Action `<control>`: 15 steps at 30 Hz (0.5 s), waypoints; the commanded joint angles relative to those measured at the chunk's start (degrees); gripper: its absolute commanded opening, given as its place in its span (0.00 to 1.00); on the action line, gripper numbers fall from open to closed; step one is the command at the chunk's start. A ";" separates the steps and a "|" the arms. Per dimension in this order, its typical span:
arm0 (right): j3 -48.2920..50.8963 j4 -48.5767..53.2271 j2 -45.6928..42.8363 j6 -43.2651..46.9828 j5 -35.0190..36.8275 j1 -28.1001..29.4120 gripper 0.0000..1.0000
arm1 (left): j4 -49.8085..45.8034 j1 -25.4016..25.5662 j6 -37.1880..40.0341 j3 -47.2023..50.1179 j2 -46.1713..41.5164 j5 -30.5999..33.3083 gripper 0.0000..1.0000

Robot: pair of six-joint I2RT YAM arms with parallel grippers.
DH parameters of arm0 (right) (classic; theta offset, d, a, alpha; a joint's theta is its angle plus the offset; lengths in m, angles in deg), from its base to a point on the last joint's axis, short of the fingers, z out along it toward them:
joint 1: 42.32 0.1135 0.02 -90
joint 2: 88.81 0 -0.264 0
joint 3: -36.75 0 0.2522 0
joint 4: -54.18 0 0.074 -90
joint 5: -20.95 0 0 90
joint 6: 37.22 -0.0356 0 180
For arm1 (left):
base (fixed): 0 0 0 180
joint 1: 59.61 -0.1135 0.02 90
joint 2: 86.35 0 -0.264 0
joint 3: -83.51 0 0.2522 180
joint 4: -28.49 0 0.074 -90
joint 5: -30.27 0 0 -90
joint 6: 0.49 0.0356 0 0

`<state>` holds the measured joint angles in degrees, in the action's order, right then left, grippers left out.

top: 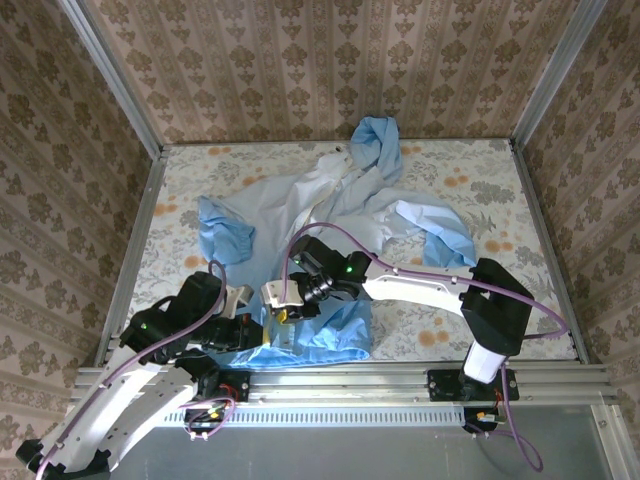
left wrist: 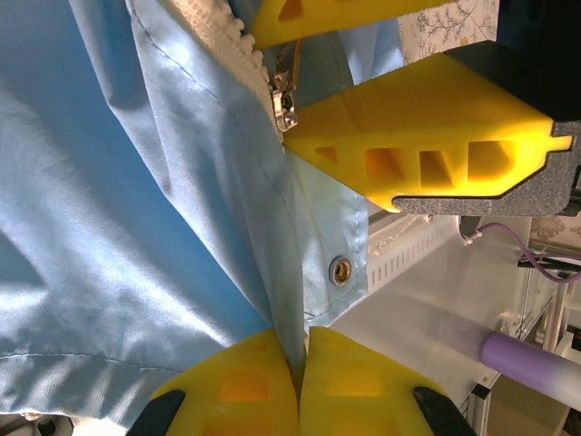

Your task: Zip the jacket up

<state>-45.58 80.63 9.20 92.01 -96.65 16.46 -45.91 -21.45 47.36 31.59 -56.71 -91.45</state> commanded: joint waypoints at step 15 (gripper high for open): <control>-2.52 1.81 0.51 -1.63 2.56 2.21 0.02 | -0.05 -0.62 1.64 0.19 -0.14 -1.03 0.00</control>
<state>-46.52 81.48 9.20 91.33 -94.72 17.84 -46.13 -21.50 47.62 31.61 -56.71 -91.50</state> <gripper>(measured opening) 0.049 0.040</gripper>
